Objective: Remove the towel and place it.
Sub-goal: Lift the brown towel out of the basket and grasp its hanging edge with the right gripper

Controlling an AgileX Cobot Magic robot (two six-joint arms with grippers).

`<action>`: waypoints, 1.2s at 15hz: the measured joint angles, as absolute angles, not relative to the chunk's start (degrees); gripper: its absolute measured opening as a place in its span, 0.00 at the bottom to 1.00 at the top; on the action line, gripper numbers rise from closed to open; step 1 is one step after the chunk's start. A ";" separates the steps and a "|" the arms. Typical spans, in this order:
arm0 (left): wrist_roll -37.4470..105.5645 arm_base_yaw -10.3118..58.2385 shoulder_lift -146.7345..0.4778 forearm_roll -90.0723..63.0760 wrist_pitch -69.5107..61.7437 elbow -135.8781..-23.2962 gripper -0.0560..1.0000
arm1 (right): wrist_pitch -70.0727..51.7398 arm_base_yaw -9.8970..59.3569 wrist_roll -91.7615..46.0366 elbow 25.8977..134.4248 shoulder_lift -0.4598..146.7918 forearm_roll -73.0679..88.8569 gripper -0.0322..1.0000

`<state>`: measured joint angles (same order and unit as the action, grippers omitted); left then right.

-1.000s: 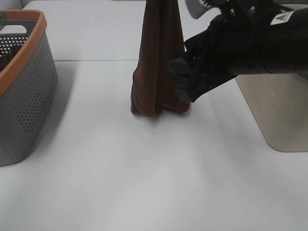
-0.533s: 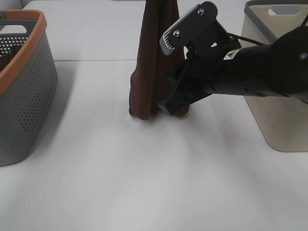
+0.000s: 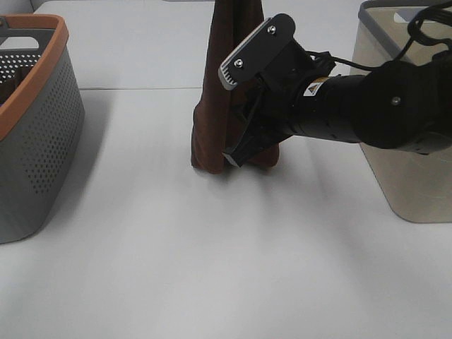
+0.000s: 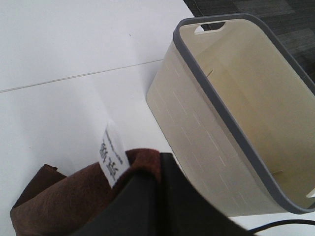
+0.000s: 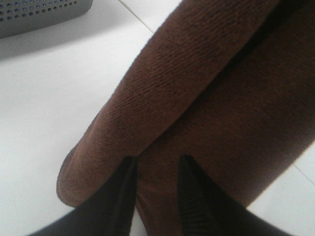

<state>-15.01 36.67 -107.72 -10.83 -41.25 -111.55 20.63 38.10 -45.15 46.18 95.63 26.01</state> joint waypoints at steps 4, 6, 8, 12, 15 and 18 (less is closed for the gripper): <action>-13.46 36.67 -104.79 -13.46 -41.65 -111.55 0.05 | 22.69 38.10 -44.92 47.15 97.57 25.10 0.31; -11.52 36.67 -104.11 -15.58 -42.34 -111.55 0.05 | 25.10 38.10 -44.98 47.21 97.80 26.81 0.32; -9.68 36.67 -102.85 -16.10 -44.12 -111.55 0.05 | 26.13 38.10 -46.58 47.21 97.80 31.86 0.32; -9.11 36.67 -100.27 -14.44 -44.58 -111.55 0.05 | 27.04 38.10 -53.17 47.21 97.80 42.51 0.33; -9.11 36.67 -100.21 -12.15 -44.98 -111.55 0.05 | 29.68 38.10 -56.38 47.21 97.80 51.34 0.49; -9.11 36.67 -100.21 -12.03 -44.98 -111.55 0.05 | 30.08 38.10 -57.07 47.21 97.80 52.43 0.60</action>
<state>-9.11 36.67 -100.21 -12.03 -44.98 -111.55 30.08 38.10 -57.07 47.21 97.80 52.43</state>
